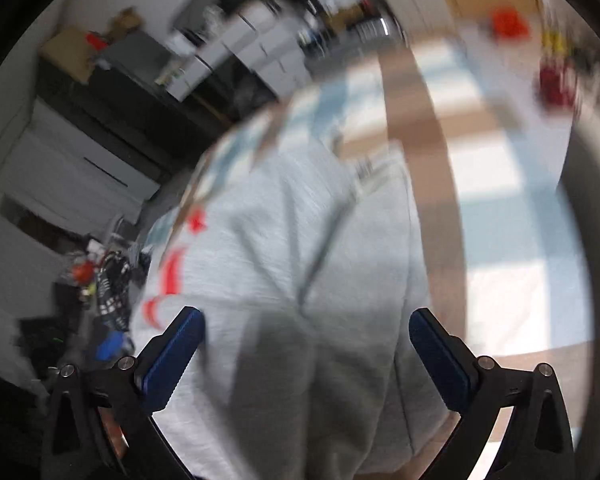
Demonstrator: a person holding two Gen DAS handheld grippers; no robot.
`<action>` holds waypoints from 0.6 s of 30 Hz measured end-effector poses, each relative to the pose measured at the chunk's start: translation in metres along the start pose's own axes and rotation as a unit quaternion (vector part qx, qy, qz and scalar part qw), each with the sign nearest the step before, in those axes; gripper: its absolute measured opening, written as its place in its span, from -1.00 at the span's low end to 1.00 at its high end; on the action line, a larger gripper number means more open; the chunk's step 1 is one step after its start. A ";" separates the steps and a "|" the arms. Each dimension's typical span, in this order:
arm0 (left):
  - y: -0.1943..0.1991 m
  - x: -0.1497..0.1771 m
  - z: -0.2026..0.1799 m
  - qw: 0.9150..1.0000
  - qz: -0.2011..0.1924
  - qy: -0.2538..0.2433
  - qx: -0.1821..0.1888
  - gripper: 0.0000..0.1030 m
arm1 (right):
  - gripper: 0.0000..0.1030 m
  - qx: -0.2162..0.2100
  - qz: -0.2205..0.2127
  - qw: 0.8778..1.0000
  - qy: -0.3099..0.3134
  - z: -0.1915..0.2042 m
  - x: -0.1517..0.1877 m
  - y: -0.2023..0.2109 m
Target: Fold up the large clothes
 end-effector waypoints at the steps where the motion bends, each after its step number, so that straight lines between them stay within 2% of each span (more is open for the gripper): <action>1: -0.009 0.004 0.010 0.999 0.017 0.032 -0.002 0.70 | 1.00 -0.007 0.010 1.000 -0.022 -0.010 0.002 -0.006; 3: -0.020 0.013 0.018 0.997 0.040 0.064 0.024 0.70 | 1.00 -0.013 0.006 0.999 -0.042 -0.023 0.007 -0.011; 5: -0.029 0.016 0.021 0.994 0.041 0.087 0.046 0.70 | 1.00 -0.016 -0.003 1.000 -0.014 -0.019 0.015 -0.010; 9: -0.042 0.017 0.018 0.988 0.063 0.114 0.084 0.70 | 1.00 -0.068 0.038 0.997 -0.008 -0.004 0.034 -0.022; 12: -0.045 0.015 0.011 0.988 0.075 0.108 0.080 0.79 | 1.00 -0.092 0.055 0.994 -0.010 0.006 0.043 -0.029; 18: -0.030 -0.004 0.014 0.990 0.108 0.075 0.055 0.79 | 1.00 -0.115 0.075 0.990 -0.018 0.029 0.063 -0.046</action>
Point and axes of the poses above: each gripper's, at about its wrist camera, not at the fingertips, and y roughly against the way its jaws point, z to its left, x to its underside, the point moved 5 cm from there along -y, roughly the way its jaws point
